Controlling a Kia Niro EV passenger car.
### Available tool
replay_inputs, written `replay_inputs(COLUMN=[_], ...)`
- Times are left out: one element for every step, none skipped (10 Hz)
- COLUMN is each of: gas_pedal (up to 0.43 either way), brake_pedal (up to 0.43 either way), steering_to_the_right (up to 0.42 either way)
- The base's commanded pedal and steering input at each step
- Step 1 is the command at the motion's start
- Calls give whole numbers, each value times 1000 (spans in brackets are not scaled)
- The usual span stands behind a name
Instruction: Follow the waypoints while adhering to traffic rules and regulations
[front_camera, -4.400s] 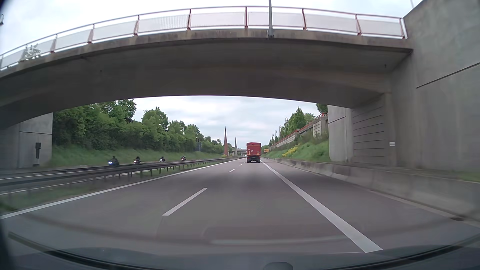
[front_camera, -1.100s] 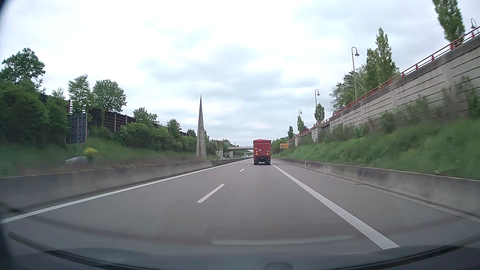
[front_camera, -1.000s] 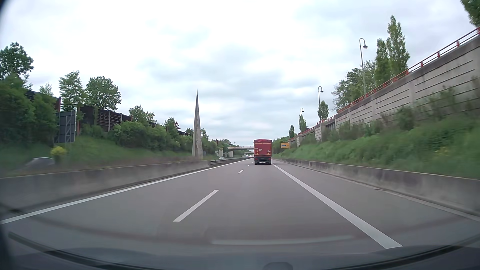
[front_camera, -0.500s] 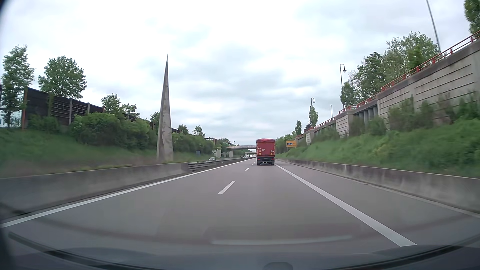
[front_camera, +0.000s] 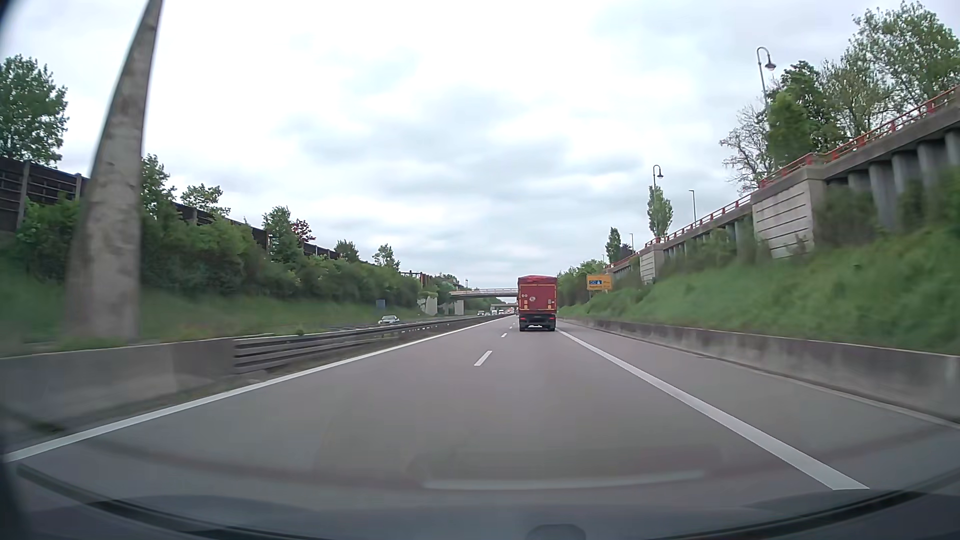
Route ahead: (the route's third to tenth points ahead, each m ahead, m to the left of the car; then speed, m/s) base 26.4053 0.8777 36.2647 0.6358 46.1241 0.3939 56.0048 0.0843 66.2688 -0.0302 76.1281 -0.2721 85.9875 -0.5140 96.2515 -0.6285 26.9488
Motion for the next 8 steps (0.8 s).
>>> replay_inputs(gas_pedal=[118,118,130,138,138,138,138,138], brake_pedal=[0,0,0,0,0,0,0,0], steering_to_the_right=[-1,-1,-2,-2,-1,-1,-1,-1])
